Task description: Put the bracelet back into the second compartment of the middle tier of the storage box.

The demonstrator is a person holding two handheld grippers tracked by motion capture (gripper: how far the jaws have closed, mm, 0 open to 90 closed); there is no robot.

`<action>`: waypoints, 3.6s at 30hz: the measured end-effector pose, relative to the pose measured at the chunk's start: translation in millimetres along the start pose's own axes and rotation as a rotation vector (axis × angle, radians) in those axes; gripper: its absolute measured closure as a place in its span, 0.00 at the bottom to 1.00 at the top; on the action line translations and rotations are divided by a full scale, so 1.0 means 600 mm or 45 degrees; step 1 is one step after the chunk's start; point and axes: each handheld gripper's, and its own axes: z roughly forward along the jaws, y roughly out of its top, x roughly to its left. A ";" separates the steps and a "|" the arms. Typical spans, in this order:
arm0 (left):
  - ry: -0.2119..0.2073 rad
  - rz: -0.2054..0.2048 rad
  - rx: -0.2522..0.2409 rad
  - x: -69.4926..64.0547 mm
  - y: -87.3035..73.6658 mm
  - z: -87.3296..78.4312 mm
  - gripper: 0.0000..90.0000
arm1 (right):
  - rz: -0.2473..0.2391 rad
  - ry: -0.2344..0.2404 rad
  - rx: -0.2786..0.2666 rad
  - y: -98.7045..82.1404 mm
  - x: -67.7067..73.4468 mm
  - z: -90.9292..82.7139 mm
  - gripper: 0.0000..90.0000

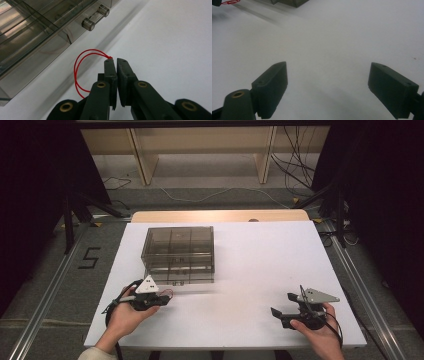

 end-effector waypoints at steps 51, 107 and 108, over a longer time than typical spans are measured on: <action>0.006 -0.004 -0.084 -0.016 0.027 -0.032 0.96 | 0.000 -0.001 0.001 0.000 0.000 0.000 0.19; 0.041 0.030 -0.120 -0.008 0.078 -0.033 0.97 | 0.002 -0.005 0.000 0.000 0.000 0.000 0.19; 0.041 0.032 -0.118 -0.007 0.079 -0.033 0.97 | 0.002 -0.005 0.001 0.000 0.000 0.000 0.19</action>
